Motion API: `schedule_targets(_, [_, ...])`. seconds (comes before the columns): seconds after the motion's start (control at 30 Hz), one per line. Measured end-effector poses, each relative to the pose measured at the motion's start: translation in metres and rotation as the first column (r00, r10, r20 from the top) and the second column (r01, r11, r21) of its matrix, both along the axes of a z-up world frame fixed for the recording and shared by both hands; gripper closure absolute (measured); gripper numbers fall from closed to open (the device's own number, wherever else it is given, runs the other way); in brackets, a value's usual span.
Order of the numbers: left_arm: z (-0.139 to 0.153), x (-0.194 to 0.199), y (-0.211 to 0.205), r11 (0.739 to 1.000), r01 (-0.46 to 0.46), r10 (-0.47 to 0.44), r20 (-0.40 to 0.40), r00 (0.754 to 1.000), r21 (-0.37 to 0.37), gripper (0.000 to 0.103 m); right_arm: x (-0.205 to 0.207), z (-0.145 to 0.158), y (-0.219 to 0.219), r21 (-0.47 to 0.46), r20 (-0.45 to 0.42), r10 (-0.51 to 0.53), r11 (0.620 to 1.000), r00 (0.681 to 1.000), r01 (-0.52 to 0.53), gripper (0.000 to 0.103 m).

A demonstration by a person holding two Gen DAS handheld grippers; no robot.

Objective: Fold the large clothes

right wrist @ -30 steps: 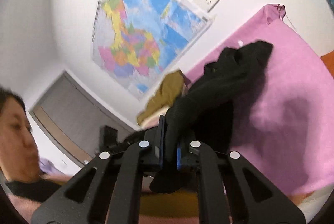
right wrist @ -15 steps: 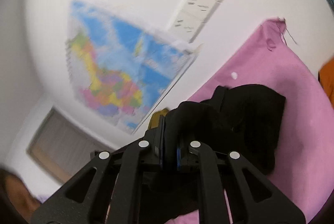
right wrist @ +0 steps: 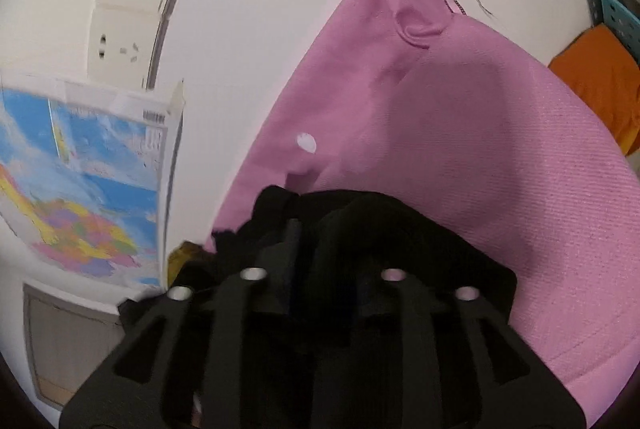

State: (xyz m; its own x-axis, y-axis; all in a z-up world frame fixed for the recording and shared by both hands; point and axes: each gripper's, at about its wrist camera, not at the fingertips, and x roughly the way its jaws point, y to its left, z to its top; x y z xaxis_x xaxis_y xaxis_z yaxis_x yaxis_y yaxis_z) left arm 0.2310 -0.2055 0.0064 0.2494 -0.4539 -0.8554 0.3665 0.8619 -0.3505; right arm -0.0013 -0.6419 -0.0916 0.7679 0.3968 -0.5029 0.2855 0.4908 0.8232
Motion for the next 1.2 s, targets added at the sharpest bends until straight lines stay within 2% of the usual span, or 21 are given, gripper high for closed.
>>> schedule_targets(0.03, [0.003,-0.004,0.0,1.0,0.016,-0.016,0.024,1.0,-0.001,0.083,-0.004,0.004,0.002,-0.008,0.026,0.007,1.0,1.0,-0.006,0.053])
schedule_targets(0.07, [0.008,-0.012,0.001,0.999,0.039,-0.038,0.051,0.998,-0.008,0.072,-0.011,0.01,0.002,-0.015,0.067,0.002,1.0,0.998,-0.001,0.03])
schedule_targets(0.1, [0.012,-0.017,0.005,0.999,0.047,-0.045,0.077,0.996,-0.013,0.056,-0.022,0.018,0.002,-0.043,0.102,-0.013,0.999,0.995,0.018,0.024])
schedule_targets(0.17, [0.028,-0.04,0.013,0.998,0.06,-0.058,0.2,0.978,-0.005,0.045,-0.042,0.038,0.006,-0.129,0.183,0.01,0.992,0.983,0.014,0.024])
schedule_targets(0.27, [0.043,-0.074,0.015,0.992,0.124,-0.12,0.295,0.948,0.005,0.041,-0.066,0.061,0.022,-0.267,0.237,0.079,0.964,0.968,-0.014,0.03])
schedule_targets(0.33, [0.046,-0.093,0.007,0.983,0.181,-0.177,0.325,0.929,0.019,0.037,-0.074,0.07,0.051,-0.427,0.223,0.198,0.9,0.955,-0.087,0.033])
schedule_targets(0.37, [0.045,-0.106,-0.001,0.973,0.227,-0.226,0.338,0.914,0.036,0.033,-0.076,0.07,0.069,-0.523,0.175,0.252,0.843,0.952,-0.127,0.038])
schedule_targets(0.43, [0.037,-0.117,-0.016,0.952,0.303,-0.298,0.309,0.903,0.031,0.025,-0.074,0.064,0.093,-0.605,0.111,0.333,0.77,0.936,-0.202,0.045])
schedule_targets(0.53, [0.017,-0.129,-0.048,0.919,0.391,-0.392,0.259,0.883,0.058,0.024,-0.06,0.048,0.12,-0.631,0.042,0.406,0.719,0.913,-0.29,0.073])
schedule_targets(0.57, [0.013,-0.13,-0.053,0.912,0.404,-0.407,0.25,0.879,0.065,0.024,-0.056,0.046,0.126,-0.635,0.033,0.419,0.71,0.907,-0.305,0.09])
schedule_targets(0.63, [0.002,-0.129,-0.07,0.906,0.418,-0.423,0.224,0.878,0.068,0.023,-0.046,0.053,0.141,-0.668,0.036,0.432,0.681,0.901,-0.3,0.095])
schedule_targets(0.7, [-0.002,-0.127,-0.077,0.908,0.416,-0.417,0.204,0.886,0.049,0.024,-0.04,0.071,0.148,-0.671,0.108,0.44,0.694,0.891,-0.261,0.097])
schedule_targets(0.73, [-0.003,-0.125,-0.079,0.912,0.408,-0.406,0.202,0.891,0.035,0.028,-0.036,0.082,0.15,-0.673,0.152,0.441,0.702,0.885,-0.234,0.097])
schedule_targets(0.83, [-0.008,-0.117,-0.082,0.934,0.35,-0.356,0.209,0.911,0.067,0.075,-0.016,0.093,0.152,-0.666,0.2,0.422,0.72,0.884,-0.193,0.097])
schedule_targets(0.9, [-0.016,-0.107,-0.08,0.952,0.293,-0.305,0.194,0.932,0.086,0.096,0.01,0.074,0.153,-0.682,0.107,0.398,0.696,0.911,-0.224,0.095])
schedule_targets(0.97, [-0.024,-0.101,-0.076,0.958,0.277,-0.287,0.175,0.942,0.08,0.1,0.032,0.042,0.149,-0.646,-0.045,0.397,0.688,0.916,-0.33,0.084])
schedule_targets(1.0, [-0.028,-0.099,-0.073,0.963,0.252,-0.267,0.184,0.946,0.097,0.1,0.035,0.035,0.146,-0.651,-0.079,0.369,0.684,0.926,-0.329,0.067])
schedule_targets(1.07, [-0.034,-0.094,-0.066,0.97,0.23,-0.241,0.164,0.957,0.084,0.1,0.025,0.032,0.139,-0.664,-0.065,0.347,0.684,0.935,-0.3,0.059])
schedule_targets(1.13, [-0.031,-0.093,-0.056,0.975,0.22,-0.222,0.157,0.962,0.03,0.1,0.006,0.042,0.128,-0.649,-0.003,0.332,0.717,0.943,-0.254,0.053])
schedule_targets(1.17, [-0.025,-0.095,-0.052,0.973,0.232,-0.229,0.167,0.959,0.002,0.092,-0.004,0.047,0.123,-0.638,0.034,0.33,0.734,0.943,-0.234,0.051])
schedule_targets(1.2, [-0.021,-0.097,-0.051,0.969,0.247,-0.24,0.172,0.955,-0.018,0.069,-0.019,0.054,0.116,-0.635,0.077,0.32,0.746,0.944,-0.201,0.051])
